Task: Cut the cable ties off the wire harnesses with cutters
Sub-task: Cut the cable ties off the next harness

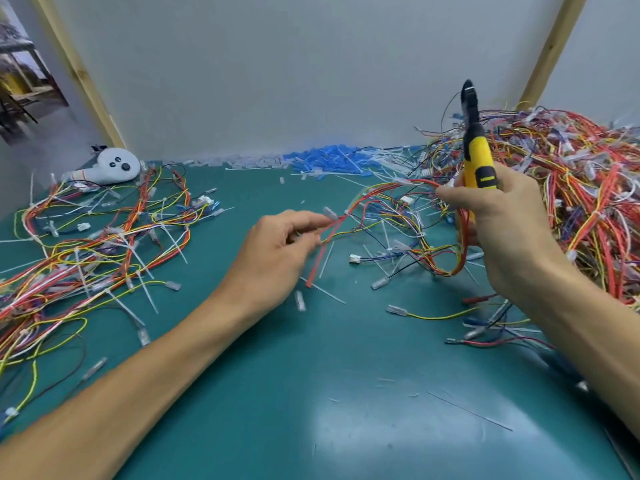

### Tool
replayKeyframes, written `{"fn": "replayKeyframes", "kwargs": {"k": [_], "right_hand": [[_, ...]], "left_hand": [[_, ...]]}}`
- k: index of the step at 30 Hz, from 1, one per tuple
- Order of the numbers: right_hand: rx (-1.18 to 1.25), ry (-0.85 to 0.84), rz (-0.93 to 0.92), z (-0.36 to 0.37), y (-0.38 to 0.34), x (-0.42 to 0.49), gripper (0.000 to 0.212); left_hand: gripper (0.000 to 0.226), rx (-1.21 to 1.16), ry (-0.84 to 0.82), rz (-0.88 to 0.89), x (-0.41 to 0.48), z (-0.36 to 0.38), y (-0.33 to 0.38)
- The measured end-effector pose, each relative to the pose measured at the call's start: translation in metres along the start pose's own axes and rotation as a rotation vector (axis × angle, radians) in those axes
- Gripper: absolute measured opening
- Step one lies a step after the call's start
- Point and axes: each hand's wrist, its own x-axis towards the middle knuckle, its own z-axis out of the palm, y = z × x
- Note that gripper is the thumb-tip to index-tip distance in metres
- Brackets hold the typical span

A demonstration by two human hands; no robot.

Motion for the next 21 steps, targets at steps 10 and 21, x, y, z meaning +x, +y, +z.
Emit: {"fn": "replayKeyframes", "kwargs": {"k": [10, 21], "right_hand": [[-0.353, 0.048, -0.217, -0.003, -0.001, -0.004, 0.025], [-0.741, -0.073, -0.612, 0.001, -0.004, -0.012, 0.051]], "left_hand": [[0.008, 0.153, 0.295, 0.248, -0.002, -0.003, 0.006], [0.013, -0.221, 0.296, 0.090, 0.003, -0.010, 0.000]]}}
